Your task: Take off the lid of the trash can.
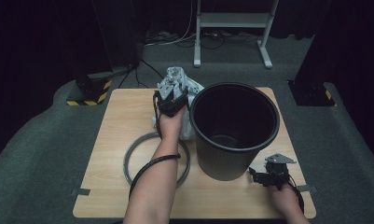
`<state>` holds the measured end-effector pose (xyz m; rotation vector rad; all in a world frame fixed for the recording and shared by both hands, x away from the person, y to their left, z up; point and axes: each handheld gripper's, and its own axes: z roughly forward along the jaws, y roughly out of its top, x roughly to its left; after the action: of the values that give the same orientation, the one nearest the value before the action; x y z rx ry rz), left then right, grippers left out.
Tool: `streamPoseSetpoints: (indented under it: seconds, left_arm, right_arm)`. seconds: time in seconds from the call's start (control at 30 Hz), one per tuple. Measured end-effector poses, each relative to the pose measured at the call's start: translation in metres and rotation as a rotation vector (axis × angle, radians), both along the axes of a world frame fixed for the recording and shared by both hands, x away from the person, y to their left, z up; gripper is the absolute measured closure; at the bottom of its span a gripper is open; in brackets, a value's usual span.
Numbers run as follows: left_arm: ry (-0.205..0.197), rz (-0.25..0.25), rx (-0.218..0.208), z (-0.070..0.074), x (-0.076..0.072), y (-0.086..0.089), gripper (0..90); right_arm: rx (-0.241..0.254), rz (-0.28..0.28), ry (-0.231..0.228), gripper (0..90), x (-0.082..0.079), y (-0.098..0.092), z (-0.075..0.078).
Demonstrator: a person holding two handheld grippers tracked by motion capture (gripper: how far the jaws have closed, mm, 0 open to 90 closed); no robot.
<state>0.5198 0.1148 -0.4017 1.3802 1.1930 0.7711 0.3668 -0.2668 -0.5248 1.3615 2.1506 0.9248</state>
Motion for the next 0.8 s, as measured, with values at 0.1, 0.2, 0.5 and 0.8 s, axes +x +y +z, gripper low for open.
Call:
streamPoseSetpoints:
  seconds: [0.1, 0.2, 0.5, 0.8]
  left_arm:
    - [-0.005, -0.016, 0.019, 0.002, -0.007, 0.002, 35.1]
    - [-0.009, -0.023, 0.015, 0.005, -0.011, 0.004, 30.1]
    - [-0.033, -0.05, -0.011, 0.016, -0.021, 0.007, 40.5]
    - [0.132, -0.075, 0.052, 0.001, -0.013, -0.003, 47.7]
  right_arm:
    - [0.002, -0.004, 0.002, 13.1, 0.0, 0.0, 0.0]
    - [0.003, -0.007, 0.005, 13.1, 0.0, 0.001, 0.0]
    - [0.003, -0.008, 0.005, 12.9, 0.001, 0.001, 0.0]
    - [0.001, -0.01, 0.006, 12.9, 0.002, 0.001, 0.0]
